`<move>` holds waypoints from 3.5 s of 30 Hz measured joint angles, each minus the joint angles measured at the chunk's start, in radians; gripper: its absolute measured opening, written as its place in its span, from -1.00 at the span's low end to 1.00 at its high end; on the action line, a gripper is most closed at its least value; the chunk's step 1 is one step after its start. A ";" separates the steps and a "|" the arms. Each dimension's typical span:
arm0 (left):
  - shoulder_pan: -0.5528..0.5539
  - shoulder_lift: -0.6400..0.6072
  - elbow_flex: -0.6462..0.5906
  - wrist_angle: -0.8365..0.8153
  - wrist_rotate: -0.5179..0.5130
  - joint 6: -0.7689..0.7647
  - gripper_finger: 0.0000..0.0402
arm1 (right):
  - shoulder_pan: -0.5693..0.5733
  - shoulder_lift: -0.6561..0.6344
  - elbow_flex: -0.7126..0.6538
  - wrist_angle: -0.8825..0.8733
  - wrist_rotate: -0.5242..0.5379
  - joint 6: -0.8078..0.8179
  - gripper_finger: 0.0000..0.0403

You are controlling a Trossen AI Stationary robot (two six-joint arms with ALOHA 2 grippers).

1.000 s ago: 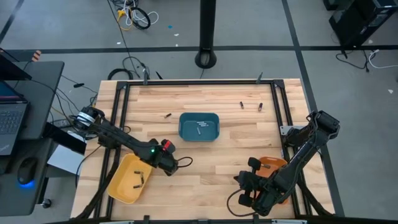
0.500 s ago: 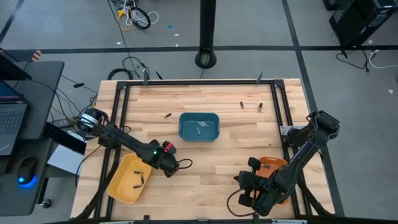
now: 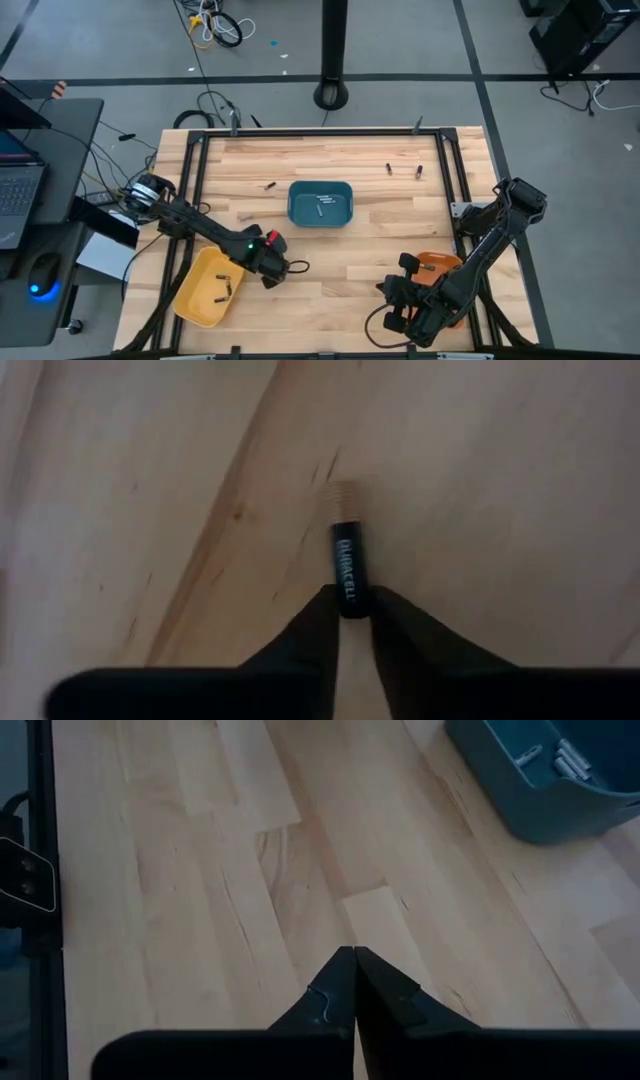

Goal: Sort batteries
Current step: Put the black battery into the yellow bin

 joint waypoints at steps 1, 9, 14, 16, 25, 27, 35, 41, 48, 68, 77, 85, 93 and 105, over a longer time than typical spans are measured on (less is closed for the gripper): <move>0.000 0.004 0.001 0.002 -0.002 0.013 -0.74 | 0.001 0.000 0.000 0.001 0.000 0.000 -0.94; 0.002 0.005 0.005 -0.002 -0.084 0.131 -0.92 | 0.004 0.000 0.000 0.006 0.000 -0.001 -0.94; -0.007 0.011 0.048 -0.032 -0.102 0.206 -0.92 | 0.004 0.000 0.000 0.010 0.000 -0.008 -0.94; -0.012 0.013 0.072 -0.046 -0.129 0.226 -0.94 | 0.004 0.000 0.000 0.010 0.000 -0.009 -0.94; -0.038 0.010 0.147 -0.100 -0.120 0.264 -0.98 | 0.004 0.000 0.000 0.022 0.000 -0.025 -0.94; -0.038 0.010 0.147 -0.079 -0.120 0.257 -0.98 | 0.004 0.000 0.000 0.029 0.000 -0.026 -0.94; -0.044 0.009 0.150 0.218 -0.017 0.277 -0.75 | -0.050 0.067 -0.029 0.235 -0.028 -0.117 -0.87; -0.048 0.044 0.152 0.351 -0.012 0.222 -0.44 | -0.117 0.154 -0.050 0.355 -0.022 -0.178 -0.76; -0.048 0.136 0.152 0.435 -0.030 0.229 -0.11 | -0.239 0.309 -0.052 0.538 -0.077 -0.358 -0.91; -0.044 0.149 0.152 0.551 -0.069 0.265 0.07 | -0.320 0.372 -0.051 0.643 -0.101 -0.490 -0.94; -0.043 0.149 0.152 0.567 -0.097 0.354 0.07 | -0.288 0.246 -0.063 0.482 -0.050 -0.584 -0.79; -0.065 0.148 0.120 0.590 -0.185 0.423 -0.07 | -0.471 0.242 -0.128 0.696 -0.354 -0.871 -0.56; -0.098 0.147 0.043 0.719 -0.182 0.442 -0.33 | -0.521 0.241 -0.128 0.695 -0.429 -0.994 -0.37; -0.117 0.147 0.026 0.765 -0.181 0.442 -0.35 | -0.576 0.235 -0.252 0.826 -0.508 -0.962 -0.33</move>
